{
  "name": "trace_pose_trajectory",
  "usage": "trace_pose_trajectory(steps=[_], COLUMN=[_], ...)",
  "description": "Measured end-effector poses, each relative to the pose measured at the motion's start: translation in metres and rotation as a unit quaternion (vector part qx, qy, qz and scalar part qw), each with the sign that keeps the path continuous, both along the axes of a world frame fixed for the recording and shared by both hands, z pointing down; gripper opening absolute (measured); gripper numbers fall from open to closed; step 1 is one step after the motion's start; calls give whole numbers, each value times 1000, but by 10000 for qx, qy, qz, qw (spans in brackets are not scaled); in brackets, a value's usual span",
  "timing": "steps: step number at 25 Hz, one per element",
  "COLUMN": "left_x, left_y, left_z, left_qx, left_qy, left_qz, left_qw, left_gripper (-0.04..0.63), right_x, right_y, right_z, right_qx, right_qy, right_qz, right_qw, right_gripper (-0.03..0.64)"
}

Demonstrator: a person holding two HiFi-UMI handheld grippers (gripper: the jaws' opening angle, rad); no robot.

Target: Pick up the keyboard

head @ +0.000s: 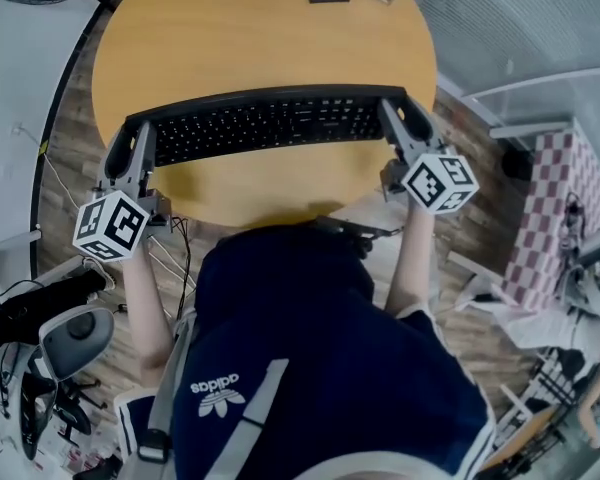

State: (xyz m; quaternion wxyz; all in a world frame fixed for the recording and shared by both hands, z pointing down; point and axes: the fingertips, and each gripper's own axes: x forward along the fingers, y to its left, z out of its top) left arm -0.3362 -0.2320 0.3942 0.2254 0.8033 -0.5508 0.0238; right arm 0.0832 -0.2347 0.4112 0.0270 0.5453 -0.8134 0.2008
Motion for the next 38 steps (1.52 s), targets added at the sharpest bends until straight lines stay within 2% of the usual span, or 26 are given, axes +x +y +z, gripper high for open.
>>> trace_pose_trajectory(steps=[4, 8, 14, 20, 27, 38], left_x=[0, 3, 44, 68, 71, 78], left_y=[17, 39, 74, 98, 127, 161], left_z=[-33, -54, -66, -82, -99, -120], left_qx=[387, 644, 737, 829, 1000, 1369], left_qy=[-8, -25, 52, 183, 75, 63], left_qz=[-165, -369, -422, -516, -713, -922], left_qw=[9991, 9972, 9964, 9950, 9924, 9863], left_gripper=[189, 189, 189, 189, 189, 189], right_x=[2, 2, 43, 67, 71, 75], right_y=[13, 28, 55, 71, 88, 116], right_z=[-14, -33, -61, -85, -95, -121], right_qx=[146, 302, 565, 745, 850, 1161], right_qy=[-238, -167, -17, 63, -82, -8], right_qz=[-42, -209, -349, -411, -521, -564], right_qw=[9996, 9992, 9978, 9964, 9950, 9916], right_gripper=[170, 170, 170, 170, 170, 170])
